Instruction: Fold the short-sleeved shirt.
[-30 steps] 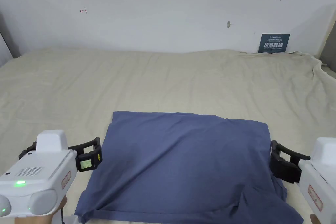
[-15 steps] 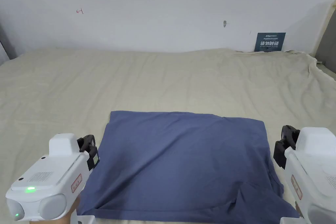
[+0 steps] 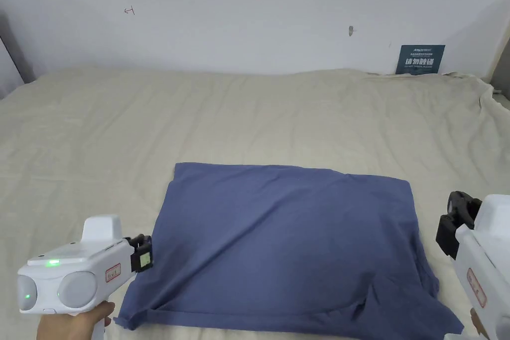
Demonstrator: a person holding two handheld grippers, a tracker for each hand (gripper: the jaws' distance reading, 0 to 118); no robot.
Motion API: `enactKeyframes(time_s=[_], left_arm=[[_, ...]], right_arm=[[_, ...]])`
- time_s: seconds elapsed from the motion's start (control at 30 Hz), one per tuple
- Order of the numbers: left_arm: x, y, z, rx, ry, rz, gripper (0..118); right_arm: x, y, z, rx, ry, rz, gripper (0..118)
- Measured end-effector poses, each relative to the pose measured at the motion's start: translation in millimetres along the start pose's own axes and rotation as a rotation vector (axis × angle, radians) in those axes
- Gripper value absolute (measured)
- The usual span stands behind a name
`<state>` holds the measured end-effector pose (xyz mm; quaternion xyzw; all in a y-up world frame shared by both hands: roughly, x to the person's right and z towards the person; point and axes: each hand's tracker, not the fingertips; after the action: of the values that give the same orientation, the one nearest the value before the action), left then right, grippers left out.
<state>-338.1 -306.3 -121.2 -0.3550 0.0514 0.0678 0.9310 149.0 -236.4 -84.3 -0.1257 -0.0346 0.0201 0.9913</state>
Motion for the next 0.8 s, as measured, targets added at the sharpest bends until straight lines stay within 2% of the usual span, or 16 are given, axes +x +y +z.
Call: enactKeyframes(time_s=[0.03, 0.07, 0.1, 0.33, 0.57, 0.6, 0.67, 0.7, 0.73, 0.77, 0.8], left_arm=[[-5.1, -3.5, -6.0, -0.041, 0.005, 0.023, 82], [-9.1, -7.1, -11.4, -0.078, 0.013, 0.041, 90], [-13.5, -12.7, -15.9, -0.1, 0.025, 0.057, 92], [-41.2, -53.0, -45.7, -0.234, 0.081, 0.105, 94], [-42.3, -77.5, -59.8, -0.297, 0.126, 0.055, 92], [-41.9, -78.6, -61.8, -0.303, 0.126, 0.056, 89], [-39.9, -81.2, -66.0, -0.317, 0.109, 0.057, 72], [-38.3, -82.5, -67.8, -0.323, 0.099, 0.054, 60], [-36.2, -83.9, -70.0, -0.331, 0.092, 0.041, 39], [-33.7, -85.6, -71.6, -0.341, 0.083, 0.028, 24], [-31.3, -86.9, -73.5, -0.355, 0.076, 0.012, 13]], right_arm=[[1.1, -0.8, -0.1, -0.003, -0.003, 0.001, 0], [2.2, -1.7, -0.3, -0.006, -0.004, 0.001, 0], [3.3, -2.4, -0.7, -0.009, -0.006, 0.0, 0], [9.0, -10.9, -4.8, -0.056, -0.023, -0.001, 0], [13.7, -20.7, -7.9, -0.094, -0.032, -0.006, 0], [14.6, -21.9, -7.8, -0.098, -0.033, -0.007, 0], [15.5, -23.2, -8.2, -0.105, -0.037, -0.008, 0], [16.8, -23.8, -7.6, -0.11, -0.039, -0.009, 0], [18.0, -24.2, -7.5, -0.113, -0.04, -0.012, 0], [19.0, -24.5, -7.5, -0.114, -0.039, -0.015, 0], [19.6, -24.6, -7.7, -0.117, -0.039, -0.016, 0]])
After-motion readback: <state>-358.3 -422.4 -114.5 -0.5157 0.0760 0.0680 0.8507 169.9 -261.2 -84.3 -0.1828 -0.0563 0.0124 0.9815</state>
